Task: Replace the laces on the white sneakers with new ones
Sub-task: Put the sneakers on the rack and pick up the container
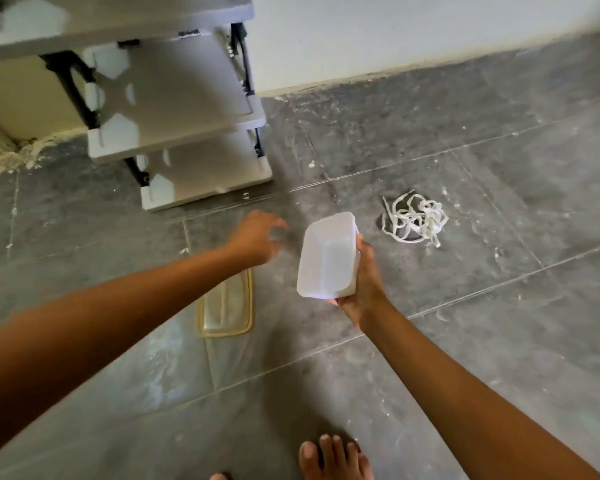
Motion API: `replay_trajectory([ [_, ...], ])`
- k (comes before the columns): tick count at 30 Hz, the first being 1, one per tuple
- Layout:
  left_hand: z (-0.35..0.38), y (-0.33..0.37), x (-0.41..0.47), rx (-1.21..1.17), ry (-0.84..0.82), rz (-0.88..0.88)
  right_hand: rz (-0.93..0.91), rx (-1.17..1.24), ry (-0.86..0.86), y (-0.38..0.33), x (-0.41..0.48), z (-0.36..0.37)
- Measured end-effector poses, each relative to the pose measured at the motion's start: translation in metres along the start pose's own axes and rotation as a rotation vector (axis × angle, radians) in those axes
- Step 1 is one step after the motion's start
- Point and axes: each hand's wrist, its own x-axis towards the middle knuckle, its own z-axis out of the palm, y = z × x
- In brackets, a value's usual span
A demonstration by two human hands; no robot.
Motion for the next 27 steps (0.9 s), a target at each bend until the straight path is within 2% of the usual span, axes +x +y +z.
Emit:
replay_trajectory([
  [6, 0.044, 0.118, 0.076, 0.212, -0.165, 0.338, -0.133, 0.147, 0.182, -0.039, -0.015, -0.087],
  [8, 0.069, 0.150, 0.098, 0.248, -0.162, 0.338, -0.169, 0.175, 0.227, -0.043, -0.020, -0.108],
  [12, 0.114, 0.187, 0.128, 0.229, -0.154, 0.141, -0.174, 0.214, 0.299, -0.037, -0.021, -0.137],
  [14, 0.131, 0.193, 0.131, 0.265, -0.156, 0.129, -0.164, 0.230, 0.307, -0.033, -0.022, -0.146],
  [17, 0.149, 0.189, 0.130, 0.304, -0.133, 0.274, -0.156, 0.240, 0.295, -0.028, -0.022, -0.156],
  [20, 0.154, 0.179, 0.124, 0.328, -0.022, 0.423, -0.155, 0.243, 0.282, -0.022, -0.024, -0.162],
  [24, 0.126, 0.156, 0.108, 0.294, -0.019, 0.390, -0.166, 0.258, 0.243, -0.022, -0.028, -0.153],
  [27, 0.076, 0.140, 0.086, 0.181, -0.043, 0.385, -0.159, 0.253, 0.206, -0.023, -0.030, -0.133],
])
